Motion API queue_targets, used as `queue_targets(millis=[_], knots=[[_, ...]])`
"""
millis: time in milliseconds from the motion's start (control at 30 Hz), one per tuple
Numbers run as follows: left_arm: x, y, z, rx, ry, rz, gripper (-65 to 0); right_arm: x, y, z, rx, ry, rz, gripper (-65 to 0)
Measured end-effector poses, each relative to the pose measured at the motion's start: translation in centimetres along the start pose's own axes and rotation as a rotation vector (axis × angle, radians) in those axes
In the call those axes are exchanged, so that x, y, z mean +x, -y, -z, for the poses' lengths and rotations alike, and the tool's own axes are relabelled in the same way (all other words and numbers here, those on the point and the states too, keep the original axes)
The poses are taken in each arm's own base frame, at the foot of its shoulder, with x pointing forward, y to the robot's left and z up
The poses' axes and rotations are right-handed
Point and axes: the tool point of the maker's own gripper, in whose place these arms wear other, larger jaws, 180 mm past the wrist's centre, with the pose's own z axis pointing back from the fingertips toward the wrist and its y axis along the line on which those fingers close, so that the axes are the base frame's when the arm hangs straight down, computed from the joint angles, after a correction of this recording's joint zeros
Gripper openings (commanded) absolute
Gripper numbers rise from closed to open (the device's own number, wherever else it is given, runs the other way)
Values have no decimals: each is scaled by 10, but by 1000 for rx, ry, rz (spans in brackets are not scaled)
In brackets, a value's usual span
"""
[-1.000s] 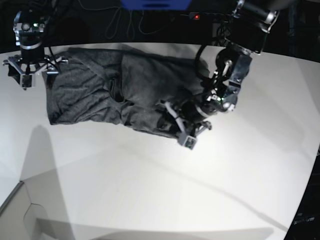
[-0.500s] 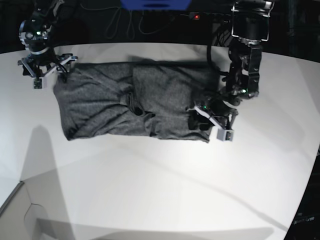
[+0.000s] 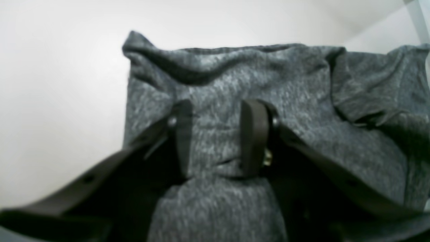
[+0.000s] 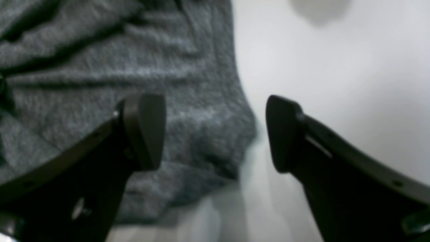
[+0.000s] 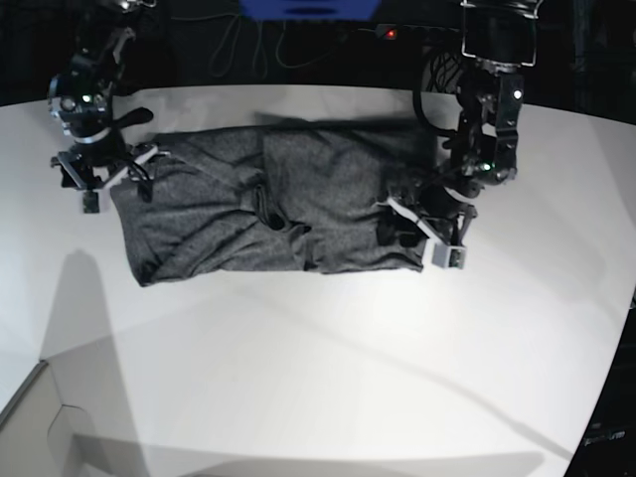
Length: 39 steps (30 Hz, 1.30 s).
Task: Layout the t-shirt on the table in an organized manner, then fold the t-shirt properly
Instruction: 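Grasp the strip's other end with the right gripper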
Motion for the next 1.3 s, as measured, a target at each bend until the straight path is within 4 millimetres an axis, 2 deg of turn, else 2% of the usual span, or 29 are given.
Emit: queue_targets(millis=[233, 333, 500, 633, 833, 967, 1167, 1300], knots=[[-6, 3, -7, 2, -5, 5, -412, -9, -7, 26, 33, -37, 56, -178], [-7, 3, -7, 3, -8, 7, -412, -4, -7, 31, 36, -29, 67, -178], [-7, 2, -7, 3, -8, 8, -412, 1, 11, 35, -3, -16, 107, -178], [-7, 2, -7, 3, -9, 8, -412, 4, 19, 47, -16, -1, 164, -178], [-7, 2, -7, 3, -9, 8, -412, 3, 16, 48, -9, 14, 185, -178], [-7, 2, -7, 4, -9, 8, -412, 3, -1, 50, 14, 28, 219, -186], [-7, 2, -7, 4, -9, 9, -412, 8, -54, 49, 212, 40, 139, -306], [-7, 2, -7, 3, -9, 8, -412, 9, -65, 49, 239, 42, 139, -337]])
